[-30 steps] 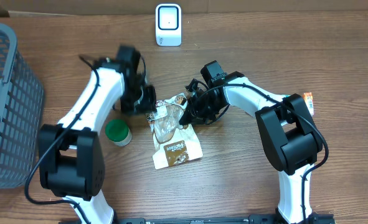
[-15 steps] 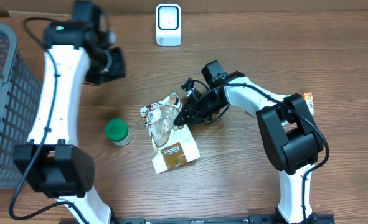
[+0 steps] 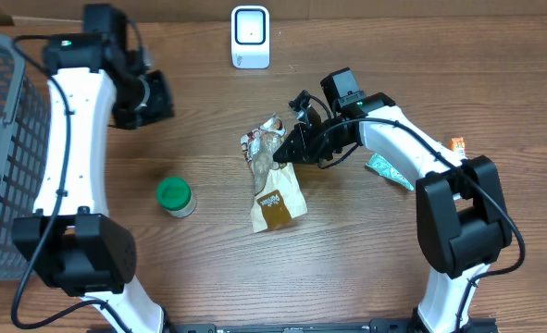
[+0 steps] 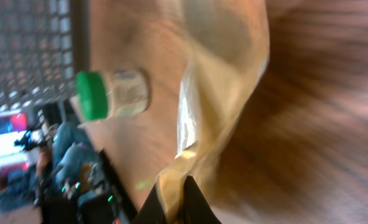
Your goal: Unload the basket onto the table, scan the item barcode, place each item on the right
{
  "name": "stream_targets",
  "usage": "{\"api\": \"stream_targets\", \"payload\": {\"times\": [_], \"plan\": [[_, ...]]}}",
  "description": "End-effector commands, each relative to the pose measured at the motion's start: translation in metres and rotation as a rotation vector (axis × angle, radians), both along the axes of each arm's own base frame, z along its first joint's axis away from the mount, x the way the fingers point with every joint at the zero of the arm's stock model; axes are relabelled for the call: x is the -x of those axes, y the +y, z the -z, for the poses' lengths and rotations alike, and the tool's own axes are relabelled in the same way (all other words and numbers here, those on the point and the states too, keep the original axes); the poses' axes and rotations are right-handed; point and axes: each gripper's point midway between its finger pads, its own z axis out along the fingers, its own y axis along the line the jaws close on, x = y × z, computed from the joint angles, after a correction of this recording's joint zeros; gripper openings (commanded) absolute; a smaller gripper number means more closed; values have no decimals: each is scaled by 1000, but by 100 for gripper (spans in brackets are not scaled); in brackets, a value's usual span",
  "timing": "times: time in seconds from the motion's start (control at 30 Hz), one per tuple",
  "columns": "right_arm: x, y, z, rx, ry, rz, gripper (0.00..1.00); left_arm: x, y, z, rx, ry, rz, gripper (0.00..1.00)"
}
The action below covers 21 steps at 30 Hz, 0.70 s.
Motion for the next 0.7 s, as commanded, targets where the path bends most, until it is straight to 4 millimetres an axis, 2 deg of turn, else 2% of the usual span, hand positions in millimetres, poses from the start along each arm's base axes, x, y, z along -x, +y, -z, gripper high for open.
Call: {"api": "stream_targets", "payload": {"times": [0.0, 0.1, 0.17, 0.3, 0.47, 0.67], "plan": [[-12, -9, 23, 69, 51, 85, 4, 10, -43, 11, 58, 26, 109, 4], [-16, -14, 35, 82, 84, 114, 4, 17, -66, 33, 89, 56, 148, 4], [-17, -21, 45, 100, 108, 128, 4, 23, -85, 55, 123, 79, 173, 4], [-17, -25, 51, 118, 118, 137, 4, 31, -103, 92, 139, 96, 178, 4], [-18, -26, 53, 128, 115, 141, 4, 38, -117, 129, 149, 88, 162, 4], [-18, -26, 53, 128, 115, 140, 4, 41, -124, 159, 165, 56, 131, 4]]}}
